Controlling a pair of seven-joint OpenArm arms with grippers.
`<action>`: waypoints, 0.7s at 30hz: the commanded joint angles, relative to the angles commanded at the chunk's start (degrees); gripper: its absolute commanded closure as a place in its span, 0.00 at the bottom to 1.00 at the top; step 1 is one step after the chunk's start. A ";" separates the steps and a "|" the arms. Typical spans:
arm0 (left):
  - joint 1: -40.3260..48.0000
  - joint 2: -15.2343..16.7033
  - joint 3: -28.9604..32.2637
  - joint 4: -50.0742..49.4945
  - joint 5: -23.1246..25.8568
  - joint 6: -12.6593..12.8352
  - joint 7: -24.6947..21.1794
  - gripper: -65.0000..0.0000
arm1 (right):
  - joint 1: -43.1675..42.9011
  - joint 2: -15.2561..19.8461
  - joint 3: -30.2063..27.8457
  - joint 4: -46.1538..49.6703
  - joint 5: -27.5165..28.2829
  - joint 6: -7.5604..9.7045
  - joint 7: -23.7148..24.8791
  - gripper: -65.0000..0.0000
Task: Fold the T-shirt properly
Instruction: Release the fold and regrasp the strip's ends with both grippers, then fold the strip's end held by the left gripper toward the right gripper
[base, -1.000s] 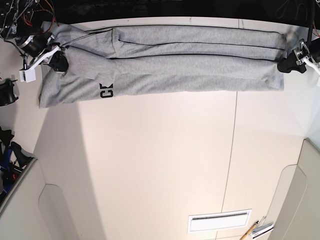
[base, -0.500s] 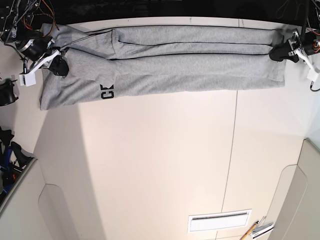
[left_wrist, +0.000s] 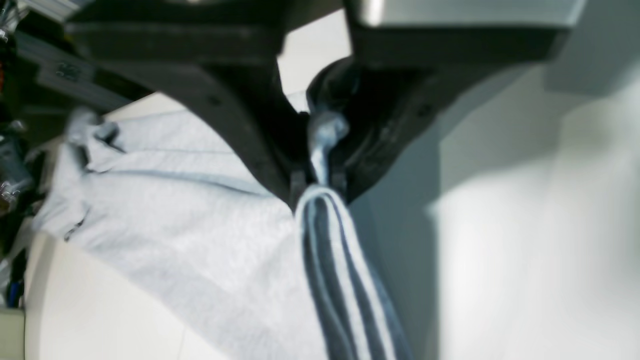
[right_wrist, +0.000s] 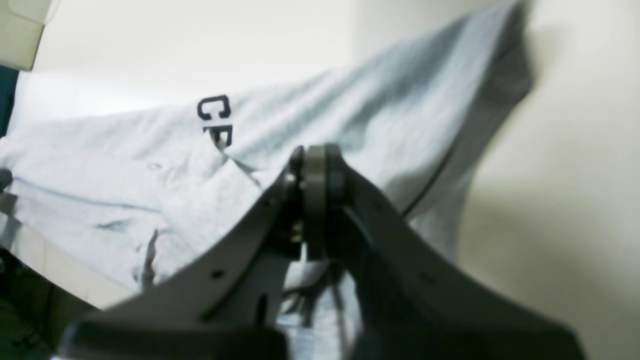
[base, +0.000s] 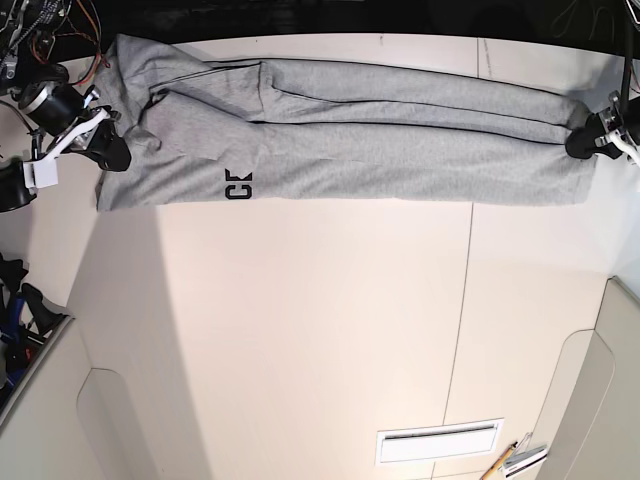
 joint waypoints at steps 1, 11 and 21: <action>-0.63 -0.92 0.00 0.50 0.13 0.00 0.04 1.00 | 0.00 0.00 0.02 0.63 -0.02 0.00 0.00 1.00; 5.18 -0.04 4.28 31.23 -1.31 0.00 0.70 1.00 | 0.00 0.00 0.11 1.29 -1.14 0.00 0.04 0.84; 2.67 10.23 32.30 36.41 21.97 0.00 -14.78 0.84 | -0.20 0.00 1.99 1.27 -0.90 0.00 -0.98 0.47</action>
